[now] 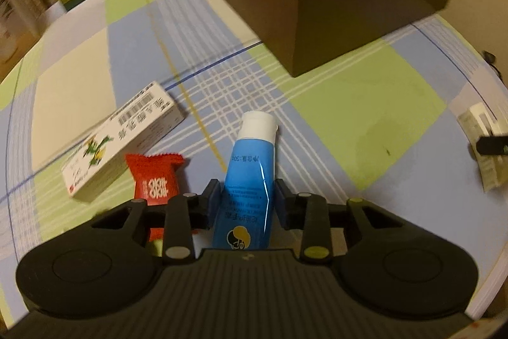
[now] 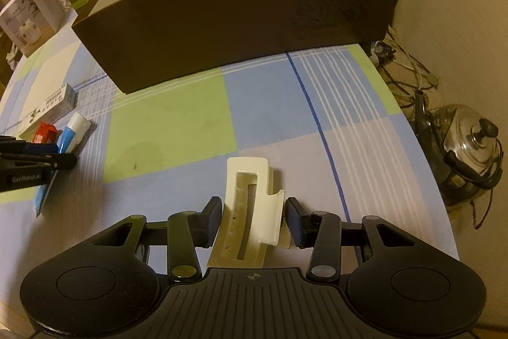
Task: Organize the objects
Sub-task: 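Lift and carry the clip and blue tube over the brown box with both grippers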
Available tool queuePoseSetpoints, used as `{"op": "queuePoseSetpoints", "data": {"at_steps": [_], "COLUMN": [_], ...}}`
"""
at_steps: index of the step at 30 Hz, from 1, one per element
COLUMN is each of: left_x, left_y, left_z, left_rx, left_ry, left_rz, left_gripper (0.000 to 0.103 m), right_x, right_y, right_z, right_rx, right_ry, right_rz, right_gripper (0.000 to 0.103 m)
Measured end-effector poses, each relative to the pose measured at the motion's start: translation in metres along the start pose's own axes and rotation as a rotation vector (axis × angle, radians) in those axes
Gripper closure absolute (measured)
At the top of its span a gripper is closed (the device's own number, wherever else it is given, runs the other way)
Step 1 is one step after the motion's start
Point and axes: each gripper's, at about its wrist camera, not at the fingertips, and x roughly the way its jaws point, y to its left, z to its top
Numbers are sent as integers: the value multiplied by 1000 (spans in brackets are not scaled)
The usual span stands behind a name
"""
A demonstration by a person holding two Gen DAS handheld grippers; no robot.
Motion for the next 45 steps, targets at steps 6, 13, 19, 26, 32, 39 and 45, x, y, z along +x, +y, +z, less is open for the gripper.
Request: {"op": "queuePoseSetpoints", "data": {"at_steps": [6,13,19,26,32,39,45], "left_x": [-1,-2,-4,-14,-30,-54,-85], "left_y": [2,0,-5,-5,-5,-6,-9], "left_z": [-3,-2,-2,2,4,9,20], "left_rx": [-124,-35,-42,-68,-98,-129,-157], "left_ry": [30,5,-3,-24,-50,-92,-149], "left_rz": [-80,-90,-68,-72,-85,-78,-75], "left_gripper": [60,68,68,68,68,69,69], "right_x": [1,2,2,-1,-10,-24,-40], "right_y": [-1,-1,0,-4,-12,-18,-23], "right_z": [3,4,3,4,9,20,33], "right_rx": [-17,-31,-61,-62,-47,-57,-80], "right_ry": [4,1,-9,2,-22,-57,-84], "right_rz": [6,6,12,30,89,133,171], "right_gripper": [62,62,64,64,64,64,64]}}
